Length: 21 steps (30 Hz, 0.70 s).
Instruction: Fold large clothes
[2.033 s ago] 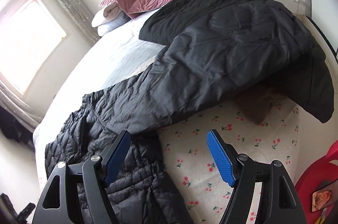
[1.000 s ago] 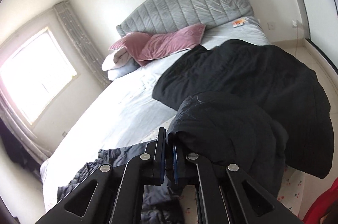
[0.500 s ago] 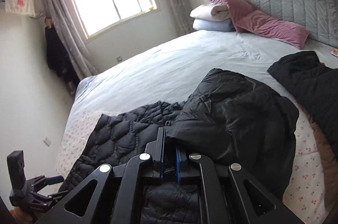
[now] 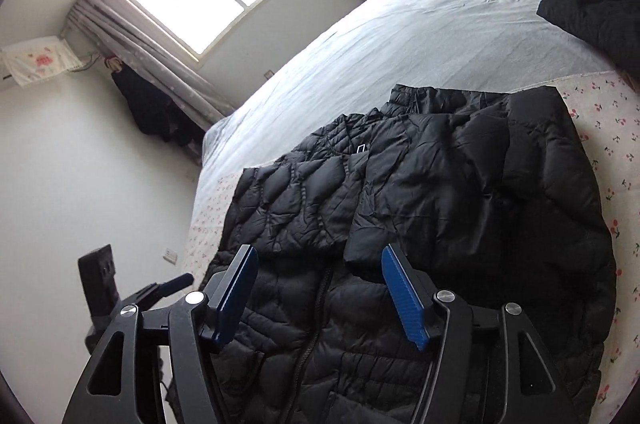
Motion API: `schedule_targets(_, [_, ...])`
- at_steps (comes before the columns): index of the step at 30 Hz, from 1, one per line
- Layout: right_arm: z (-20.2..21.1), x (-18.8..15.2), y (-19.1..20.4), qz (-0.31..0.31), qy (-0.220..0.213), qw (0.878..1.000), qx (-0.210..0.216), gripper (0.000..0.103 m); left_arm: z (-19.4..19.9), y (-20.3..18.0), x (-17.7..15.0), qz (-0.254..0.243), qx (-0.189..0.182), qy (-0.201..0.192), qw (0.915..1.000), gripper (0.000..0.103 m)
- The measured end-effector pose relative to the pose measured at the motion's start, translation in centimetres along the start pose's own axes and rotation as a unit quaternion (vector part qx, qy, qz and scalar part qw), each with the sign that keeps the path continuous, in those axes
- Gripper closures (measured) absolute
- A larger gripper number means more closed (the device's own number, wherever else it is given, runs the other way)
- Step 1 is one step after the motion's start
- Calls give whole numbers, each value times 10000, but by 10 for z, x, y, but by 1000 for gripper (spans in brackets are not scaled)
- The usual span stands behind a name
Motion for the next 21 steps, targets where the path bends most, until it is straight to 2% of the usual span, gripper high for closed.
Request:
schedule_targets(1, [10,0,-4,-74,-127,9999,42,37,-6,-15,3,-145,-51,17,9999,10])
schedule_targets(3, [27,3,-13,-196,-415,9989,-136,37,-19,-48,7,-516,-45,42,9986,10])
schedule_targets(5, [34,3,-24,-317,-641,9962,-488,37,-32,-82,12,-956,105,11,9954,10])
schedule_targets(7, [35,1,-39,-499,-784,9936,-647,37,-45,-114,17,-1395,334,-103,9896,10])
schedule_targets(9, [33,-3,-58,-803,-940,9902,-646,41,-57,-142,22,-1784,547,-178,9823,10])
schedule_targets(11, [34,-9,-76,-1067,-1126,9862,-572,52,-68,-164,29,-2095,754,-326,9744,10])
schedule_targets(13, [35,-16,-92,-1279,-1213,9828,-542,56,-79,-178,35,-2277,896,-403,9688,14])
schedule_targets(16, [34,-27,-110,-1471,-1197,9805,-509,58,-96,-186,47,-2252,924,-286,9695,24])
schedule_targets(18, [30,-28,-118,-1528,-1082,9806,-584,58,-103,-185,53,-2119,806,-213,9737,43])
schedule_targets(19, [29,-29,-121,-1577,-1051,9798,-645,58,-104,-182,56,-2008,763,-217,9764,49])
schedule_targets(20, [29,-29,-123,-1605,-1063,9790,-665,58,-102,-176,59,-1847,729,-268,9797,63])
schedule_targets(21, [29,-30,-124,-1599,-1052,9791,-683,58,-98,-168,62,-1611,670,-342,9841,67])
Point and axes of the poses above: each gripper's, at about its wrist camera, not at the fingertips, and z roughly against the way its jaws point, y to its left, x to its top, the point moved 2 cm from there along -z, roughly the way its jaws point, and after that the axes turned 8 degrees about y, right-handed, at the moved point
